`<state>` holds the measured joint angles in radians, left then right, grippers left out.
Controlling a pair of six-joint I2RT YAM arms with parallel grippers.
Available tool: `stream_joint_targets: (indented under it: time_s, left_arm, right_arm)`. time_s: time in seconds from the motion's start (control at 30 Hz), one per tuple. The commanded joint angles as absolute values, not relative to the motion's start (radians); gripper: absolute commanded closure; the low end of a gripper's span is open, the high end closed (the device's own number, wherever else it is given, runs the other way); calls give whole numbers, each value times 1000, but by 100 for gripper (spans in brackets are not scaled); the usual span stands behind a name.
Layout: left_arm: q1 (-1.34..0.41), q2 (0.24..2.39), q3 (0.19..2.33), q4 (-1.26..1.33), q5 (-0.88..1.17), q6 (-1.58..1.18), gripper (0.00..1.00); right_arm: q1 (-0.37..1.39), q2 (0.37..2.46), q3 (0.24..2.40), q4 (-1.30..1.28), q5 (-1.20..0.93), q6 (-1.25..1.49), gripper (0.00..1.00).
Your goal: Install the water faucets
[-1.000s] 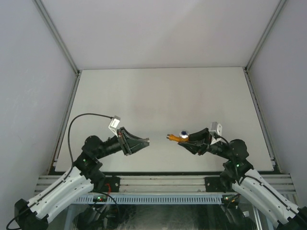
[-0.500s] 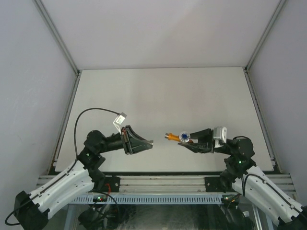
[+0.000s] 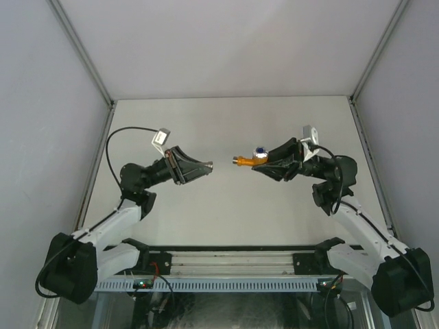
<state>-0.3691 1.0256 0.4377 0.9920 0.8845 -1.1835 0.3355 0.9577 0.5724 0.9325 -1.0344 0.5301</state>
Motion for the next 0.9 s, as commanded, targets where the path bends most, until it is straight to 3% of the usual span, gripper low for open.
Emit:
stream_joint_targets:
  time_s: [0.0, 0.47, 0.87]
  left_arm:
    - [-327, 1111, 572, 1273, 985, -1306, 100]
    - [-284, 1173, 704, 1322, 1087, -1455, 100]
    - [-342, 1088, 654, 1327, 991, -1517, 100]
  right_arm:
    - [290, 1032, 702, 1035, -1114, 652, 100]
    - [268, 1178, 863, 1111, -1159, 761, 100]
    - [452, 1083, 869, 957, -1053, 407, 100]
